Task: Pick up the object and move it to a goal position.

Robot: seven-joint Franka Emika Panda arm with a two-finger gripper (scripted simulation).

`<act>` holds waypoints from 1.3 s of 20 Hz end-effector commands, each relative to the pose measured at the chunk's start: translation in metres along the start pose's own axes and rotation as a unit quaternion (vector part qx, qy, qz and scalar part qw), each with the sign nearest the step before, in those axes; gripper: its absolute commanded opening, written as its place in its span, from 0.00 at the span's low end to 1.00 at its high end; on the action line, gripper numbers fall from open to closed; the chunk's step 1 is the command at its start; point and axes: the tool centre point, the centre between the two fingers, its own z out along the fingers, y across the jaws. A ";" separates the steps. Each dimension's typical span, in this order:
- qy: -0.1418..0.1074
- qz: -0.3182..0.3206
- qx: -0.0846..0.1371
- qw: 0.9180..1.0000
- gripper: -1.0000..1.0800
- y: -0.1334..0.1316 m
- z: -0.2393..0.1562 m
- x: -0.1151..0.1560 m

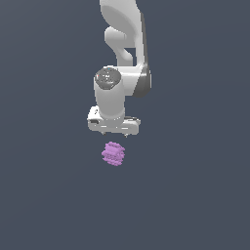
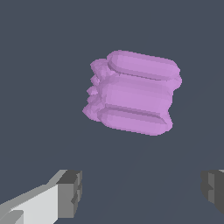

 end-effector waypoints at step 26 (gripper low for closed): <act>0.009 -0.073 0.013 0.997 0.96 -0.032 -0.011 0.006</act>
